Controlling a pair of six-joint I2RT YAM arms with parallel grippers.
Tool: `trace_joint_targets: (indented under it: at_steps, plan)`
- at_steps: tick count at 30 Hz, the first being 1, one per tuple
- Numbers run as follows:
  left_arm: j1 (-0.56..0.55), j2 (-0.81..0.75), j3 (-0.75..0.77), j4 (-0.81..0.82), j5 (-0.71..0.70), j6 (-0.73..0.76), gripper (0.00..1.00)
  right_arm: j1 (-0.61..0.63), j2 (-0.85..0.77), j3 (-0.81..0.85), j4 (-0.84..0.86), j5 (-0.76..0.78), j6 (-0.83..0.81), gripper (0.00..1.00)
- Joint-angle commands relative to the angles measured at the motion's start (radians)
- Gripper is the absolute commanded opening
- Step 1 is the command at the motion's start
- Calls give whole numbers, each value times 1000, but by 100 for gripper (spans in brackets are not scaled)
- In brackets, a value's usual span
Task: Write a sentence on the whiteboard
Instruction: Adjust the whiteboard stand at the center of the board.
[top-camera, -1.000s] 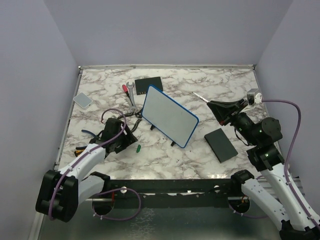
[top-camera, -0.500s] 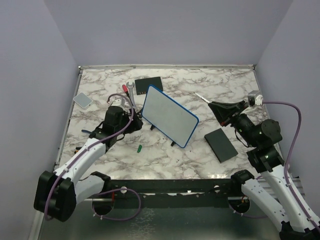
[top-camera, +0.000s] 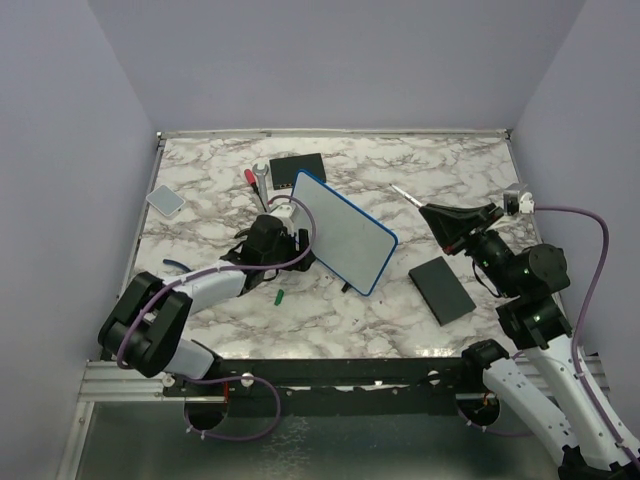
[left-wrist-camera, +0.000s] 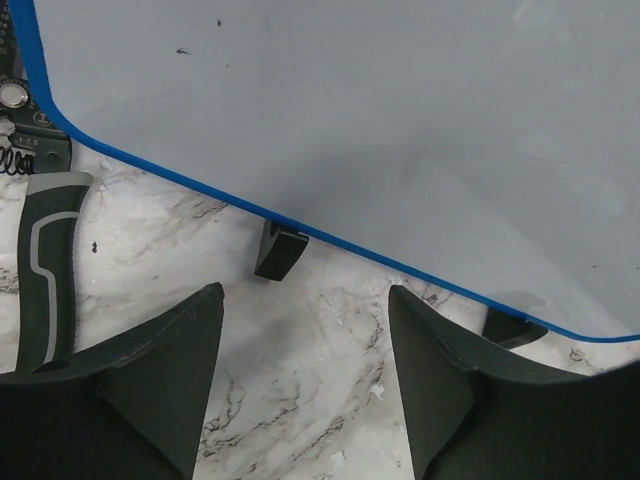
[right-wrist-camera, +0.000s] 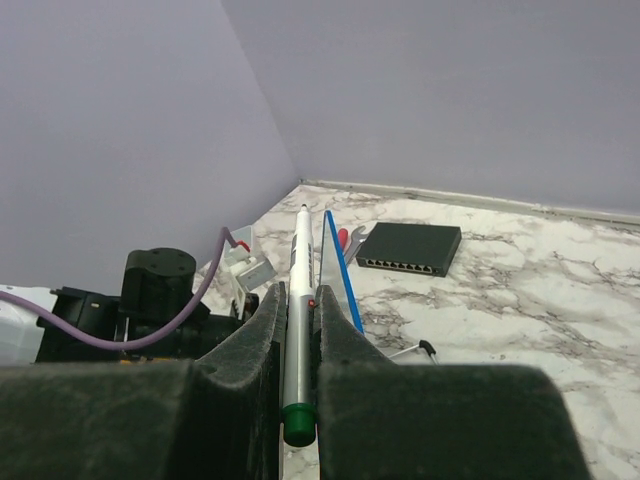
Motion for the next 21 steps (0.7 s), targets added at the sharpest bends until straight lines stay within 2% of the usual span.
trace_joint_targets:
  at_steps: [1,17,21]
  plan:
    - [-1,11,-37,141,-27,46,67,0,-10,5,-8,18,22,0]
    - [-3,150,-107,364,135,65,62,0,12,0,-4,19,22,1]
    - [-41,182,-95,385,163,79,60,1,26,5,-5,10,19,1]
